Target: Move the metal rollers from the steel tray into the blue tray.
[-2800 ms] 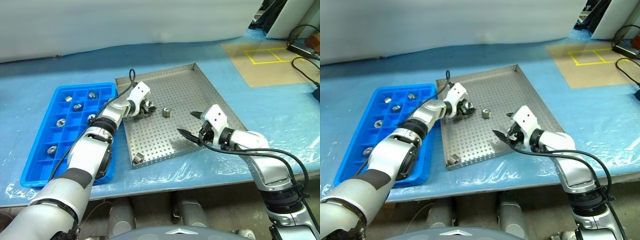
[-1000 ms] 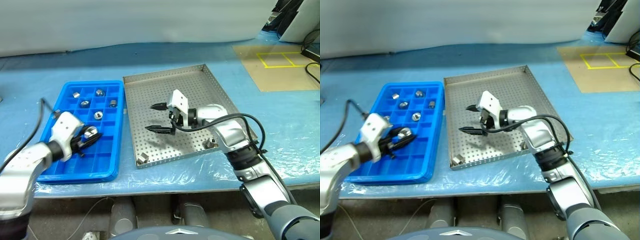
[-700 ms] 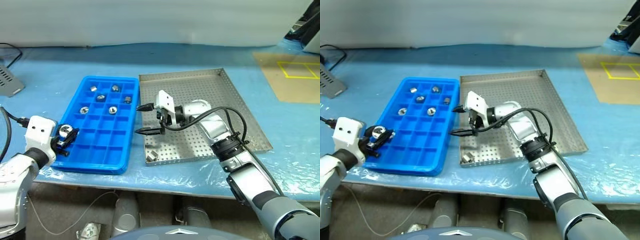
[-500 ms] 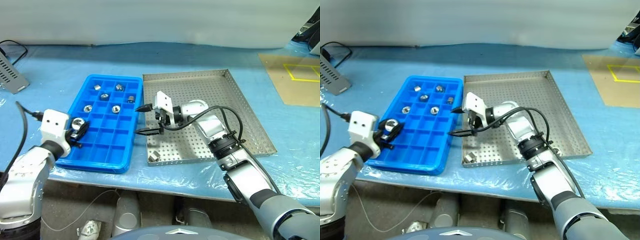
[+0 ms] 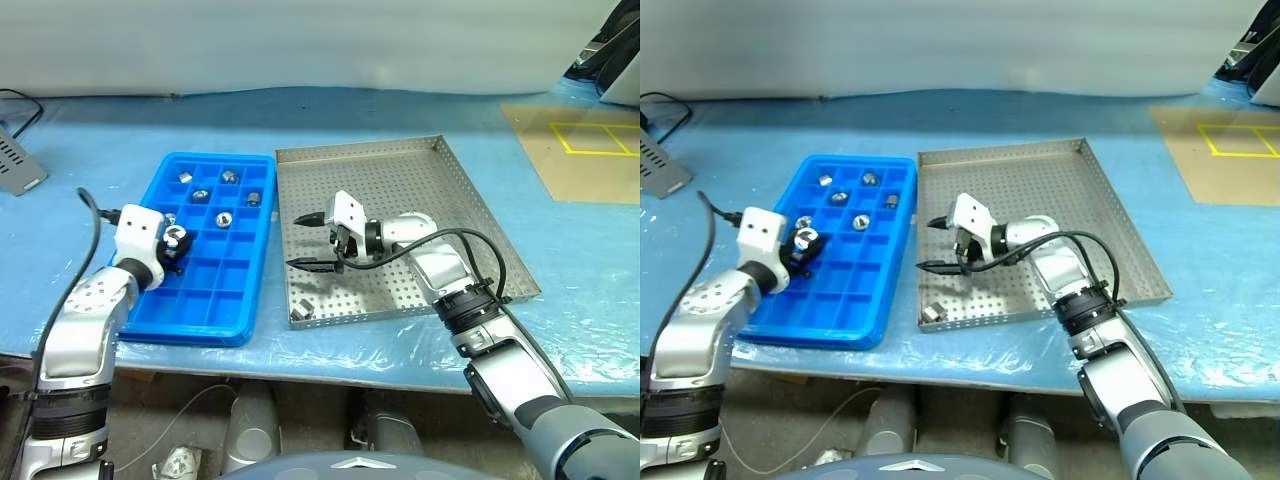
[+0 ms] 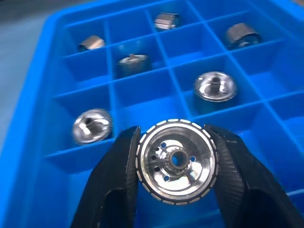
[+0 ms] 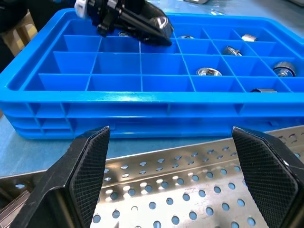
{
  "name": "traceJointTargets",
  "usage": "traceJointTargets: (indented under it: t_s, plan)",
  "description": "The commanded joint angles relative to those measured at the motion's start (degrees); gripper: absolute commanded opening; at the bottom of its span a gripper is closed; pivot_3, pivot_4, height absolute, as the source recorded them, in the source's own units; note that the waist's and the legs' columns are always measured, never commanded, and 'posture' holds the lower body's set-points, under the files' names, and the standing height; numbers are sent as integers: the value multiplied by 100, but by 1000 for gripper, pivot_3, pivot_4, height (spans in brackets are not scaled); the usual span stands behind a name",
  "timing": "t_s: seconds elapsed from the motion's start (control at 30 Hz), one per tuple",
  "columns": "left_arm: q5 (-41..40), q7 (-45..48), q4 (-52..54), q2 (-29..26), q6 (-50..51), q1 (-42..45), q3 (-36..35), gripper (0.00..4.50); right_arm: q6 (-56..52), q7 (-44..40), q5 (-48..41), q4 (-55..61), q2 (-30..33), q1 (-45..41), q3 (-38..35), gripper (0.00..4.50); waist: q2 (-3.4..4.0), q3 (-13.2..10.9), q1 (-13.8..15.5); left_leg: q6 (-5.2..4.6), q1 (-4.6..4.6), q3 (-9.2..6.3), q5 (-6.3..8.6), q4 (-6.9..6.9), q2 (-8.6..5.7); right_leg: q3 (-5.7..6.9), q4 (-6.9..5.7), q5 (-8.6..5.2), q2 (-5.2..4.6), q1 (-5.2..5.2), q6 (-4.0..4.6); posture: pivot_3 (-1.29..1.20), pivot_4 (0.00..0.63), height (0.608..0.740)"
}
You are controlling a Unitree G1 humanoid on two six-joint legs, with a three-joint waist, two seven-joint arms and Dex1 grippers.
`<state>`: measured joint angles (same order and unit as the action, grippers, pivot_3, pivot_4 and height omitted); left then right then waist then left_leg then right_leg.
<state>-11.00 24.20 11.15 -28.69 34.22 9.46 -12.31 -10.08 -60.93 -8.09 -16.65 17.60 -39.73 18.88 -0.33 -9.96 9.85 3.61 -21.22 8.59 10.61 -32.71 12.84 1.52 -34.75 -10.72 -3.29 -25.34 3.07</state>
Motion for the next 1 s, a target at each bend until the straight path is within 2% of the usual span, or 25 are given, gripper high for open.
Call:
traceJointTargets:
  t_s: [0.03, 0.27, 0.47, 0.7, 0.83, 1.0]
  plan:
    - [122, -79, -178, -74, -146, 206, 71, 1745, -37, 103, -5, 327, 51, 19, -157, 4317, 0, 0, -28, 0, 0, 0, 0, 0, 0, 0, -1, 0, 0, 0, 0, 223, 150, 740]
    - [203, -157, -546, -175, -241, 381, 0, 3978, -59, 262, -4, 370, 197, 72, -265, 4317, -1, 0, -149, 1, -5, 0, -1, 1, -1, 0, 3, 0, 0, -1, 1, 197, 150, 740]
    - [264, -155, -702, -182, -337, 585, 142, 3978, -101, 344, -12, 468, 198, 119, -261, 4317, -1, 0, -158, 5, 0, 0, -3, 1, -1, 0, -3, 0, 0, -1, 1, 178, 150, 740]
    - [-367, 789, 138, -91, -239, 920, 682, 3978, -178, 508, 8, 657, 260, 224, -333, 4317, -2, 0, -129, 4, -6, 0, -7, -4, -3, 1, -3, 1, -5, 2, 1, 119, 150, 740]
    - [-402, 1090, -199, 69, -365, 1462, 1081, 3978, -312, 654, 18, 897, 431, 366, -451, 4317, -1, 0, -224, 16, -4, 3, -14, -1, -2, -2, -2, 1, 0, -1, 2, 32, 150, 740]
    - [-252, 1513, -1181, 421, -803, 2208, 1612, 3978, -685, 956, -20, 1573, 745, 759, -700, 4317, -1, 0, -409, 22, -4, 6, -18, -3, -7, -9, -1, 1, 0, 1, 0, -103, 150, 740]
